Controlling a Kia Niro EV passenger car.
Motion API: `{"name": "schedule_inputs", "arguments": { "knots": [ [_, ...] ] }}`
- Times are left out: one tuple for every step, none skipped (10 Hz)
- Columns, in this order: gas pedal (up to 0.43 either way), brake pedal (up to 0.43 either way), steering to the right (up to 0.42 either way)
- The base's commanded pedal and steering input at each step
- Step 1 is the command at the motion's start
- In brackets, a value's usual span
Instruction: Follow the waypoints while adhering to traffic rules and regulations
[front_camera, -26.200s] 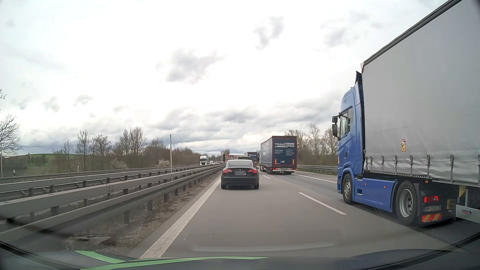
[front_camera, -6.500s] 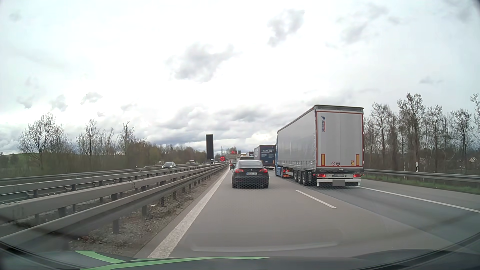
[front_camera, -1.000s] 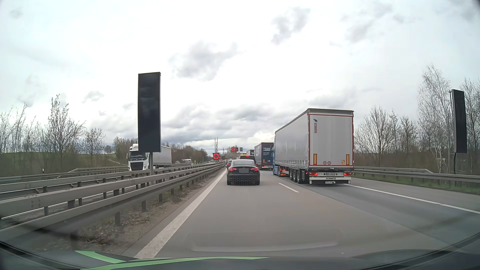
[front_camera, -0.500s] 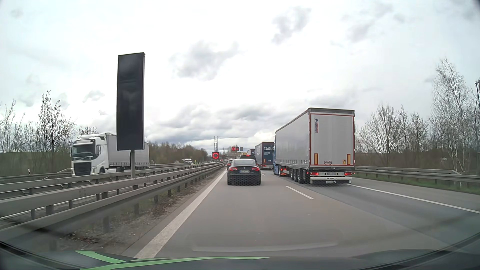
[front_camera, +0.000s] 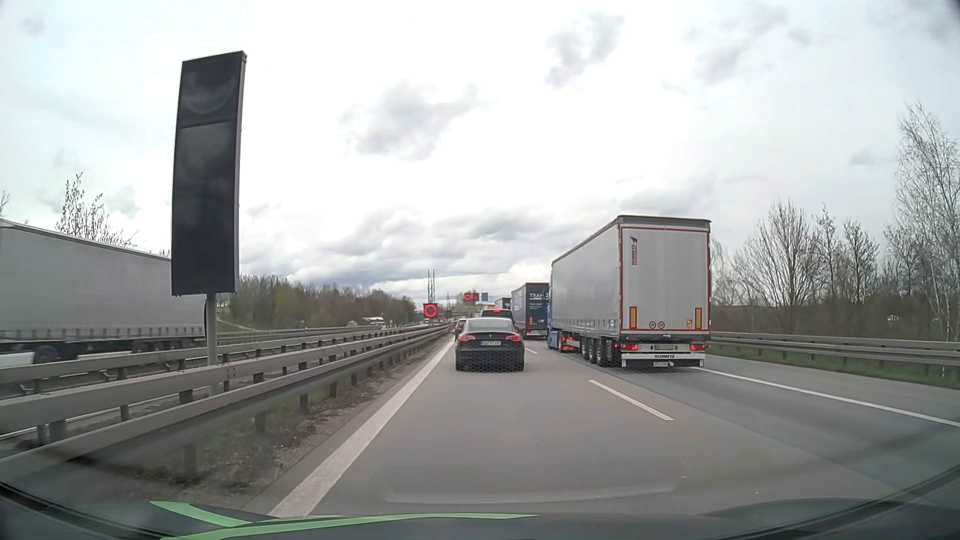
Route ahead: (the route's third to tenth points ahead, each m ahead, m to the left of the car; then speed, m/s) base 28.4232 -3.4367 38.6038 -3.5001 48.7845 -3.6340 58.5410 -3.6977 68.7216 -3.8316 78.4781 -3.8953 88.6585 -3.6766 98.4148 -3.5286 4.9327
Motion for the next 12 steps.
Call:
{"name": "schedule_inputs", "arguments": {
  "knots": [
    [0.0, 0.0, -0.004],
    [0.0, 0.0, -0.004],
    [0.0, 0.0, -0.004],
    [0.0, 0.0, -0.004],
    [0.0, 0.0, -0.004],
    [0.0, 0.0, -0.004],
    [0.02, 0.0, -0.004],
    [0.028, 0.0, -0.004],
    [0.039, 0.0, -0.004],
    [0.039, 0.0, -0.004],
    [0.039, 0.0, -0.004],
    [0.039, 0.0, -0.004]
  ]
}}
